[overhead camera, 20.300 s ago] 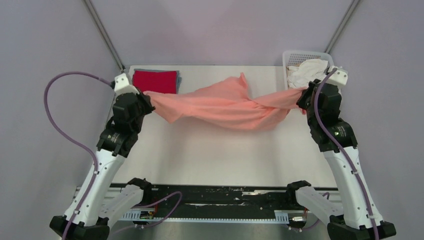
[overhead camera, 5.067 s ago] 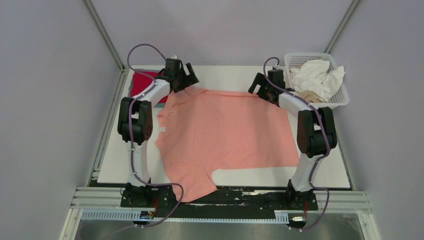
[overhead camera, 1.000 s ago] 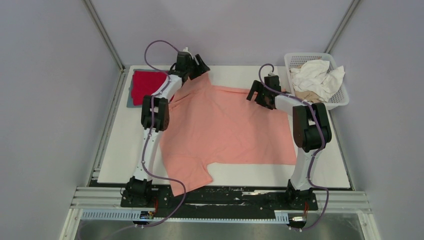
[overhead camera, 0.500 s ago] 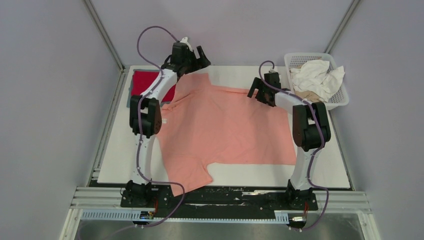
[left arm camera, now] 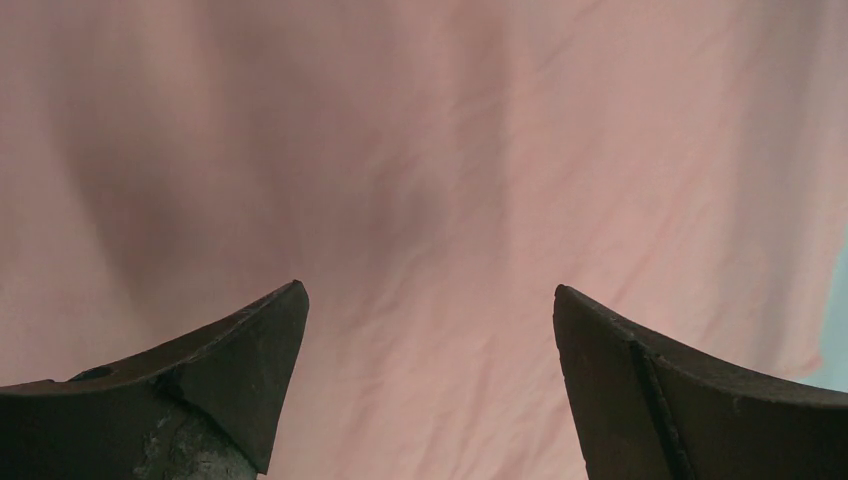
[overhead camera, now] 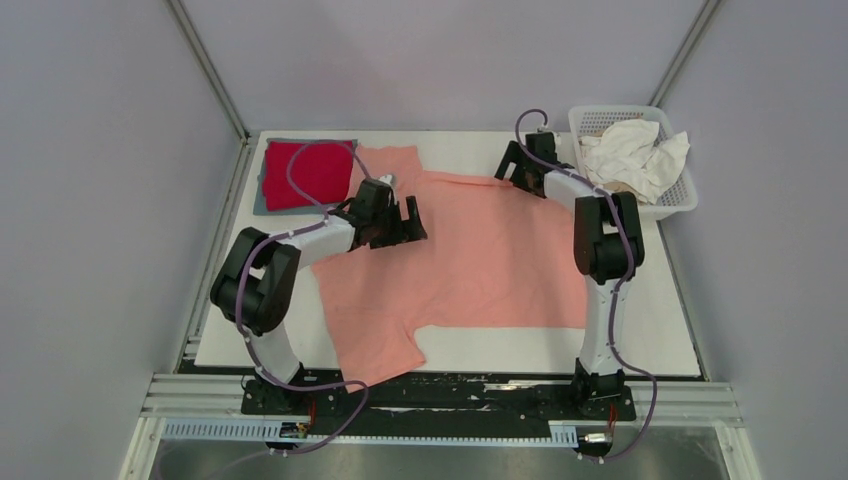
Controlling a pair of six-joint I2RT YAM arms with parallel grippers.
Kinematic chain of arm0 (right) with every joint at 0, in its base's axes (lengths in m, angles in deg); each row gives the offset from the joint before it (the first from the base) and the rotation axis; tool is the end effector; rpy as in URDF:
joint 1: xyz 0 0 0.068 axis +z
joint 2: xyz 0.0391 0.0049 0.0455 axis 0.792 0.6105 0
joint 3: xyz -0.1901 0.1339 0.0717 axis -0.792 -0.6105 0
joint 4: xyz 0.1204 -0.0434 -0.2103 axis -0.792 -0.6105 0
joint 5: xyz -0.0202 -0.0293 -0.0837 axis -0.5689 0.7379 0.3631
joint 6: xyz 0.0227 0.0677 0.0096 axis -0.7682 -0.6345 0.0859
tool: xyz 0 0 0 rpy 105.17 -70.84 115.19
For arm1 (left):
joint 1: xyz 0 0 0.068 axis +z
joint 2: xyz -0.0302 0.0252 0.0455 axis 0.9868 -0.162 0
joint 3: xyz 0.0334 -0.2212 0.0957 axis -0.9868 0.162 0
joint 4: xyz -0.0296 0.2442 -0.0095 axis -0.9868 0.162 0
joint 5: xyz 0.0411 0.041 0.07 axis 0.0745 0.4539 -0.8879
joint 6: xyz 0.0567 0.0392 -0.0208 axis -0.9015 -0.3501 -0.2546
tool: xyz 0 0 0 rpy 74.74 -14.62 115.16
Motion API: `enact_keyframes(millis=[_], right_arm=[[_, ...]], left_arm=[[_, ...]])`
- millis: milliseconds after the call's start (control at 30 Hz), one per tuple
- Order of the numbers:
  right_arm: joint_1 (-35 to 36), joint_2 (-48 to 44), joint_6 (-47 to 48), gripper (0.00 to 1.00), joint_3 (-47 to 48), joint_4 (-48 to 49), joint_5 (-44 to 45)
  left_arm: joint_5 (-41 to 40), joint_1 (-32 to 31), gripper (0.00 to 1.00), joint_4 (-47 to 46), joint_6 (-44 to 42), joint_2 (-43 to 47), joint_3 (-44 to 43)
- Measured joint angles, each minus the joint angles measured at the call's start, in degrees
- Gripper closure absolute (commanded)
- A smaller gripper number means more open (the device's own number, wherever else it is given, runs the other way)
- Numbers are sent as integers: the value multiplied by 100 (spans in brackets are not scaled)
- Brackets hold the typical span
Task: Fold and stack the t-shirts
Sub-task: Flatten out the tshirt
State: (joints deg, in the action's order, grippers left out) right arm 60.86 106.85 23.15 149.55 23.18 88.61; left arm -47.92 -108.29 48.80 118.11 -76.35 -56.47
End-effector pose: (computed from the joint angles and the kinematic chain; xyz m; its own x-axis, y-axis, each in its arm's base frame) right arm 0.4640 0.0653 0.1288 -0.6732 0.3564 -0.6478 0.2299 0.9336 0.2748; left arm 0.3339 -0.1847 0.1660 -0.8008 -0.2422 -0.5478 0.1020 0.8461 -0.5232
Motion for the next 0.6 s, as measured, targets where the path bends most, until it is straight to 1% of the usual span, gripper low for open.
enact_keyframes(millis=[100,200,300,500,600], right_arm=[[-17,247,0,0,352,-2,107],[-50,616,-39,0,883,-4,282],[-109,1073,-153,0,1624,-50,498],[-223,2330,-225,0,3768,15,741],[-232,2376,-166,0,3995,9,662]], left_arm=[[-4,-2,0,151,92,-81,511],[-111,-15,0,33,155,31,704],[-256,-17,0,-87,184,136,892],[-446,-57,0,-149,179,186,968],[-474,-66,0,-87,177,186,920]])
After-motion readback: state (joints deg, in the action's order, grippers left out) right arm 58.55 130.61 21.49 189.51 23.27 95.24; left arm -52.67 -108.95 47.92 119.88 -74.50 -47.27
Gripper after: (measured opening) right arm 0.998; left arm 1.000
